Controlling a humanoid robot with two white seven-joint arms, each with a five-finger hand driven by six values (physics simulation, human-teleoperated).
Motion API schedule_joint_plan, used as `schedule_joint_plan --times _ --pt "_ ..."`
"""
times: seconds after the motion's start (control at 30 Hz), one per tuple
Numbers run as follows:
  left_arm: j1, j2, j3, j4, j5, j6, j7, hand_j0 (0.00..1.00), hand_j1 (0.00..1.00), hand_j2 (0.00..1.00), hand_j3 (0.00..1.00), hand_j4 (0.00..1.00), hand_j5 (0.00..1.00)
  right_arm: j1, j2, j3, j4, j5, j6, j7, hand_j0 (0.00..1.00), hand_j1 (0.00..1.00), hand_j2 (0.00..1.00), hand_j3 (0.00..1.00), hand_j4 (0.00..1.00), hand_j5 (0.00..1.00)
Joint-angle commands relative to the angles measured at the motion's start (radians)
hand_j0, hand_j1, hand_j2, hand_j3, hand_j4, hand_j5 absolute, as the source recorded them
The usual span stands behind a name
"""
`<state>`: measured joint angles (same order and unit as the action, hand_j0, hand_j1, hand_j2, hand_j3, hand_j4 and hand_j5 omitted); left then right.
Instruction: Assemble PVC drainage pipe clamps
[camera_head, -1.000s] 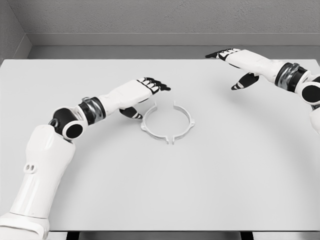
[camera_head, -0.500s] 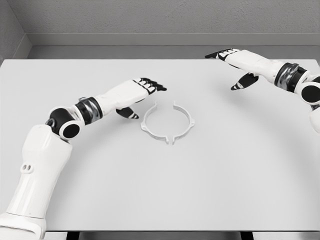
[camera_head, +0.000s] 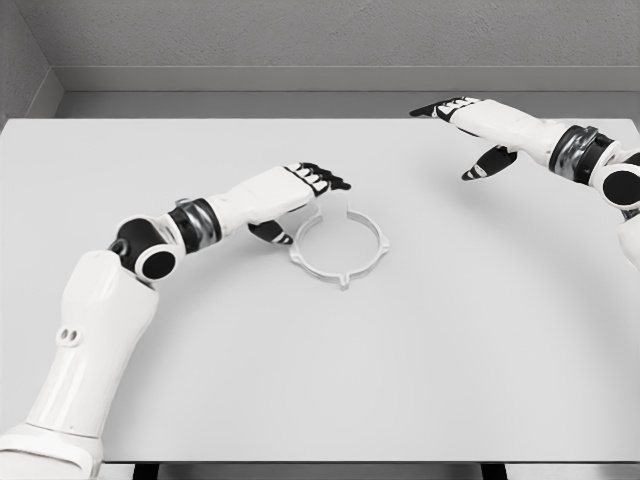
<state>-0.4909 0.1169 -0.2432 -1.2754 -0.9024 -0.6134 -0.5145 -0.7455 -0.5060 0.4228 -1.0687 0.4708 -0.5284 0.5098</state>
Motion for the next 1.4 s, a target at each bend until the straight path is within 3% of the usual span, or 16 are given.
schedule_joint_plan --times 0.0,0.13,0.3,0.63,0.8,1.37 --pt "-0.002 0.006 0.018 -0.001 0.010 0.003 0.001 1.00 1.00 1.00 1.00 1.00 1.00 0.000 0.000 -0.001 0.000 -0.006 0.002 -0.001 1.00 1.00 1.00 1.00 1.00 1.00" --pt "0.003 0.009 0.035 -0.015 0.025 0.003 0.002 1.00 1.00 1.00 1.00 1.00 1.00 0.000 0.000 -0.001 -0.002 -0.006 0.002 -0.001 1.00 1.00 1.00 1.00 1.00 1.00" --pt "0.048 0.027 0.035 -0.090 0.027 0.003 0.002 1.00 1.00 1.00 1.00 1.00 1.00 0.000 0.001 -0.001 -0.001 -0.006 0.002 -0.001 1.00 1.00 1.00 1.00 1.00 1.00" --pt "0.084 0.033 0.061 -0.119 0.053 0.003 0.002 1.00 1.00 1.00 1.00 1.00 1.00 0.000 -0.014 -0.001 -0.010 -0.008 0.002 -0.001 1.00 1.00 1.00 1.00 1.00 1.00" --pt "0.129 0.046 0.055 -0.182 0.059 0.003 0.002 1.00 1.00 1.00 1.00 1.00 1.00 0.017 -0.017 0.008 -0.074 -0.008 0.005 0.001 1.00 1.00 1.00 1.00 1.00 1.00" --pt "0.121 0.018 0.016 -0.122 0.040 0.003 0.001 1.00 1.00 1.00 1.00 1.00 1.00 0.020 -0.031 0.004 -0.074 -0.008 0.002 -0.001 1.00 1.00 1.00 1.00 1.00 1.00"
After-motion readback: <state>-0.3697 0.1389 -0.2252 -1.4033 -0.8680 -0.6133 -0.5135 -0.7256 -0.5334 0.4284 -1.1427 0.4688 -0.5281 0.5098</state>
